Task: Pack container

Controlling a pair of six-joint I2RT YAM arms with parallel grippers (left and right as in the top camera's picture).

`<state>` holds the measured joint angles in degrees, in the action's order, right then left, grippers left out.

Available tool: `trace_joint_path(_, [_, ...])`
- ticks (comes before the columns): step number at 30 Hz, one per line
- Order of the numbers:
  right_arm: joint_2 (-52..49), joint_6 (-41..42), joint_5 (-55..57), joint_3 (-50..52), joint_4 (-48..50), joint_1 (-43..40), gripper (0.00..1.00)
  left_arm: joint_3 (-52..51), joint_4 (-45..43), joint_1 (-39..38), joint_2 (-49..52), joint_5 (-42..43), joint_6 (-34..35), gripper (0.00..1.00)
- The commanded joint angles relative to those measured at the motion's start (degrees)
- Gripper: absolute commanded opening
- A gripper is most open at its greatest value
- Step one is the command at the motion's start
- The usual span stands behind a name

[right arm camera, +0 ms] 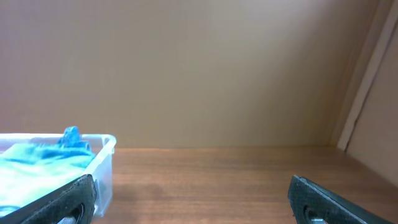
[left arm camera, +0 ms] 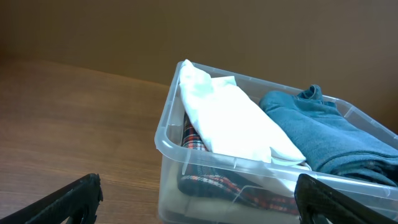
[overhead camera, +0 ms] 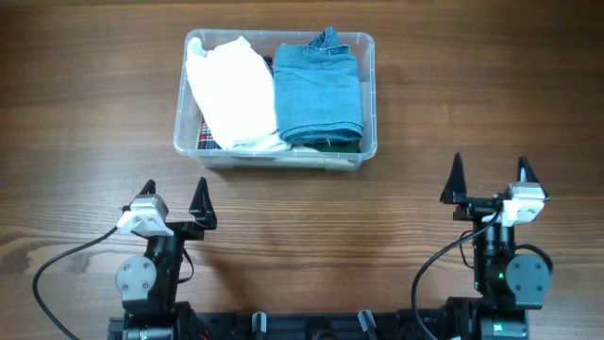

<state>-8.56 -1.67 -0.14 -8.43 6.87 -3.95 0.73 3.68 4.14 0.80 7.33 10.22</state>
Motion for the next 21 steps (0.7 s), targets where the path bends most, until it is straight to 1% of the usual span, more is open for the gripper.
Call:
trace_joint_path(1, [3.56,-0.7,-4.46,3.06,0.13,-1.18,1.0,-0.37,0.13,0.37,-0.28,-0.5,0.57,1.0])
trace_joint_path(8, [6.78,-0.68,-9.03,7.8,-0.02,-1.16,1.0,-0.37,0.13,0.37,-0.28,-0.5,0.57,1.0])
trace_joint_path(13, [8.39,0.39,-10.34,8.13,-3.39,-0.96,1.0,-0.37,0.13,0.37,-0.28,-0.5,0.57,1.0])
trace_joint_path(17, [8.39,0.31,-9.97,8.13,-6.05,2.08,1.0,-0.35,0.13,0.37,-0.28,-0.5,0.57,1.0])
trace_joint_path(21, [8.39,0.2,-9.81,8.13,-6.1,3.56,1.0,-0.37,0.13,0.37,-0.28,-0.5,0.57,1.0])
